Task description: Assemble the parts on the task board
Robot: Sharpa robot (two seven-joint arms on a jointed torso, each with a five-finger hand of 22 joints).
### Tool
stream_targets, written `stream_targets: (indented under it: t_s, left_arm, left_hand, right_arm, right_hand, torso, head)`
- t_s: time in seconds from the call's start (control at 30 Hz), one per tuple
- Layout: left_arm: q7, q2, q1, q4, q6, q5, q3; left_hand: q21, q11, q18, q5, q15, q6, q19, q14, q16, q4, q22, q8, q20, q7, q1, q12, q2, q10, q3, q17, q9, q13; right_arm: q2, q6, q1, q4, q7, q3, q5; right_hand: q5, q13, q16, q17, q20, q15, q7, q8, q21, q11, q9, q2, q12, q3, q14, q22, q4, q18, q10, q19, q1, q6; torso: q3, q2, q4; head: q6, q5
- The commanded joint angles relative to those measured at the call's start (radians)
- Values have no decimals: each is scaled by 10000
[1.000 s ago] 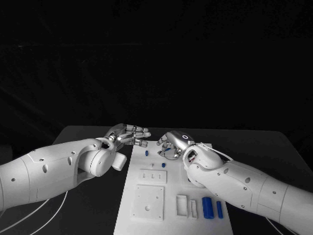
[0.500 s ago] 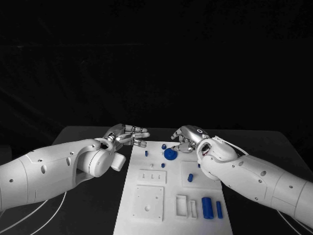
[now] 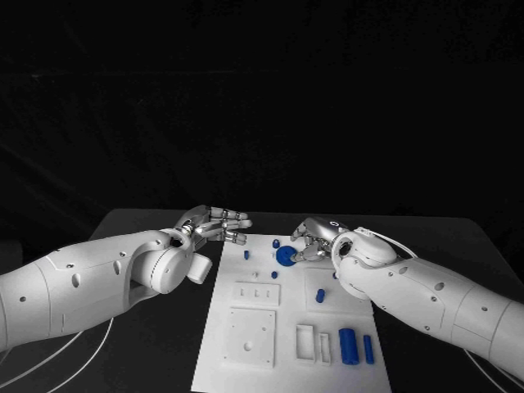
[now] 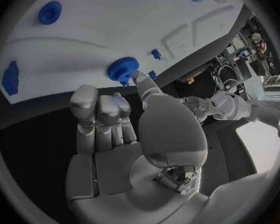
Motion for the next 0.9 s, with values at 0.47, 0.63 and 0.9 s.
stream_targets:
  t_s: [0.47, 0.63, 0.9]
  left_arm:
    - [94, 66, 2, -12, 98, -24, 9]
    - [89, 68, 2, -15, 98, -24, 9]
    - [84, 85, 2, -24, 108, -24, 9]
  left_hand:
    - [61, -11, -62, 53, -29, -60, -65, -59, -45, -25, -14, 17, 27, 9, -24, 57, -65, -67, 29, -13, -11, 15]
    - [61, -11, -62, 53, -29, -60, -65, -59, -45, -25, -14, 17, 27, 9, -24, 57, -65, -67, 29, -13, -11, 15]
    - [51, -11, -62, 54, -27, -90, -63, -63, -45, -13, -27, 15, 30, 11, -42, 57, -67, -74, 26, -12, -12, 15]
  right_arm:
    - [463, 492, -45, -469, 1, -8, 189]
    - [554, 403, -52, -597, 3, -13, 236]
    - [696, 416, -54, -820, -14, -25, 258]
  right_hand:
    - [-35, 310, 142, 107, 53, 90, 1, -28, 141, 5, 8, 69, 324, 65, 6, 701, 179, -17, 222, 587, 80, 465]
    - [-36, 319, 146, 113, 53, 92, 6, -27, 146, 11, 8, 76, 322, 97, 6, 710, 198, -14, 220, 588, 41, 471]
    - [-42, 333, 140, 108, 56, 91, 0, -18, 136, 10, 14, 121, 325, 159, 3, 714, 216, -9, 226, 587, 17, 601]
  torso:
    - [-16, 4, 7]
    - [-9, 5, -4]
    - [-13, 2, -3]
  head:
    - [-109, 2]
    - [-99, 10]
    - [-94, 12]
